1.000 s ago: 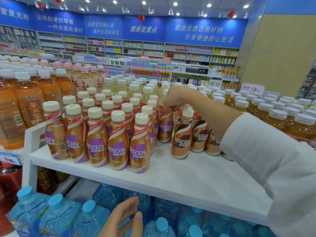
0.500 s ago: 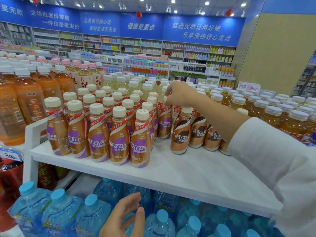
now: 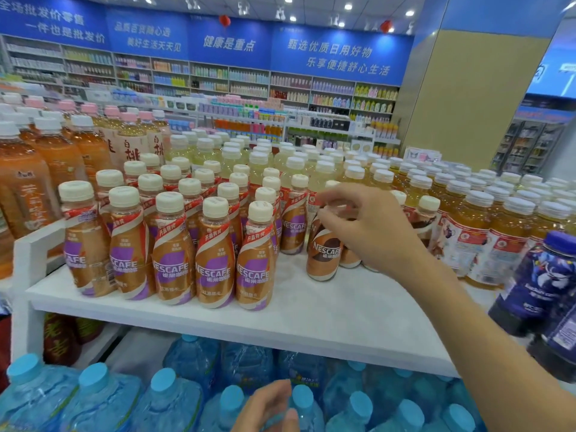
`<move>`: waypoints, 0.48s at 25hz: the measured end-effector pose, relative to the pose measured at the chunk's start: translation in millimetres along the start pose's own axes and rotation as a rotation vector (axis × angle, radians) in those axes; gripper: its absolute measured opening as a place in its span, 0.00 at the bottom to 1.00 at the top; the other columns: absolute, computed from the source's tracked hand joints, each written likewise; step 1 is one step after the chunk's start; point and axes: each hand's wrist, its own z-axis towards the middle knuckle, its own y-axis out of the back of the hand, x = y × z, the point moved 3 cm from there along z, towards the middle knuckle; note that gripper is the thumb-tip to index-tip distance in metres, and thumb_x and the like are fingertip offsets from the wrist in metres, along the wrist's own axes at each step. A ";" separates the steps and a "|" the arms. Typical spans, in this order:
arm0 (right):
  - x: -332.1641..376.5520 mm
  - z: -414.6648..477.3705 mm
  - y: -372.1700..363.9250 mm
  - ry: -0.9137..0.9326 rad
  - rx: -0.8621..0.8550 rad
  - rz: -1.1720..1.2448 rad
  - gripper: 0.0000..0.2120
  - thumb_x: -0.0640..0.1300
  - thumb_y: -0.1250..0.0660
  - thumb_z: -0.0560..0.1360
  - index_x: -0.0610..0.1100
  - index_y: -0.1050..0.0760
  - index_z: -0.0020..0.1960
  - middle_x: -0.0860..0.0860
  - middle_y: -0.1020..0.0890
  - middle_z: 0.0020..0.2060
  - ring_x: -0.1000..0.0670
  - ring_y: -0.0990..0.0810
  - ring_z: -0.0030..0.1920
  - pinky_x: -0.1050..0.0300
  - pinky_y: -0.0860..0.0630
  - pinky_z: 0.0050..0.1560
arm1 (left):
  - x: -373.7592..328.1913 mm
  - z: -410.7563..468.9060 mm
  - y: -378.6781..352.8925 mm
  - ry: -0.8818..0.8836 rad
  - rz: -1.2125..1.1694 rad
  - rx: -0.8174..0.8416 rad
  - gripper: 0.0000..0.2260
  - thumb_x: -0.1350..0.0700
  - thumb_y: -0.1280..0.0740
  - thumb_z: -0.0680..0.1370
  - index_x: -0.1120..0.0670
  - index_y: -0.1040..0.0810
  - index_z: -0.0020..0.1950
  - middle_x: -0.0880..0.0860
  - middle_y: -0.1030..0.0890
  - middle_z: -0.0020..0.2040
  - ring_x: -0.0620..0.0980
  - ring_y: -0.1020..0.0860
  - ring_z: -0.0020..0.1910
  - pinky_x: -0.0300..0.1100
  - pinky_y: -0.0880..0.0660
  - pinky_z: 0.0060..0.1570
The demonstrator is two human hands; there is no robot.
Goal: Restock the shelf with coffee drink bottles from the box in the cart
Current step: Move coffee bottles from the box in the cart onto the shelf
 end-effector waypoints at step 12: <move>-30.0 -300.9 -63.8 -0.548 -0.009 0.407 0.20 0.73 0.29 0.63 0.70 0.20 0.54 0.71 0.18 0.54 0.67 0.21 0.59 0.68 0.26 0.58 | 42.9 -104.2 24.6 -0.047 0.030 -0.142 0.16 0.73 0.30 0.74 0.52 0.17 0.49 0.44 0.13 0.45 0.52 0.16 0.51 0.26 0.24 0.40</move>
